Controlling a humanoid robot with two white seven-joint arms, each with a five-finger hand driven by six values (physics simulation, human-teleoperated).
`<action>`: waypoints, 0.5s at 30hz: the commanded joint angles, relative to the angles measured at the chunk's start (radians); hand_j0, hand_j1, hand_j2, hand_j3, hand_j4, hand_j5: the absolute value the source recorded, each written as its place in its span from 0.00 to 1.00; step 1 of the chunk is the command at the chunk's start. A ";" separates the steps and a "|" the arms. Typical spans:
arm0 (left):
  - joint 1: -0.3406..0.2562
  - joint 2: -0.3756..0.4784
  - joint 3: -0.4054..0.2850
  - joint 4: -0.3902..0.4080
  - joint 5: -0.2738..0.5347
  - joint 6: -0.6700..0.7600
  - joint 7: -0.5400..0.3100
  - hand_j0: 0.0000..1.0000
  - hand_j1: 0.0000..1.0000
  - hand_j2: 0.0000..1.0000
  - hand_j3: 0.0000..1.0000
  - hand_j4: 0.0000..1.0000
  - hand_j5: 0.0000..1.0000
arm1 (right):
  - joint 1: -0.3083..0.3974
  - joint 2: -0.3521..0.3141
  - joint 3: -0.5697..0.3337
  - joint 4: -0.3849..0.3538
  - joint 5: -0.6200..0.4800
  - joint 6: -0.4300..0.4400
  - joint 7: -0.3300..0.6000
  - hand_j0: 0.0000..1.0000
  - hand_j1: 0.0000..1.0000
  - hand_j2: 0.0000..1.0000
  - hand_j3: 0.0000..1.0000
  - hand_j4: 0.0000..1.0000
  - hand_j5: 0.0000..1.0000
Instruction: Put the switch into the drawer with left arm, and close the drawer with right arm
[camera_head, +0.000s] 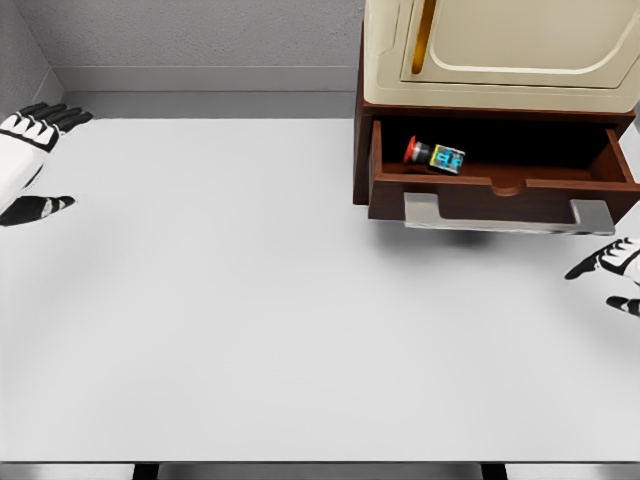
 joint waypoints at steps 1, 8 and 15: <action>-0.002 0.023 0.036 0.120 0.007 -0.001 -0.020 1.00 1.00 1.00 1.00 1.00 1.00 | 0.000 0.001 0.001 0.001 -0.010 0.002 -0.003 0.65 0.65 0.65 0.65 0.65 0.65; -0.006 -0.005 -0.076 0.110 0.007 -0.001 -0.018 1.00 1.00 1.00 1.00 1.00 1.00 | -0.060 0.021 0.040 0.062 0.023 0.002 0.007 0.66 0.66 0.66 0.66 0.66 0.66; -0.009 -0.045 -0.076 0.112 -0.005 -0.001 -0.018 1.00 1.00 1.00 1.00 1.00 1.00 | -0.124 0.022 0.101 0.109 0.037 0.002 0.009 0.67 0.67 0.67 0.67 0.67 0.67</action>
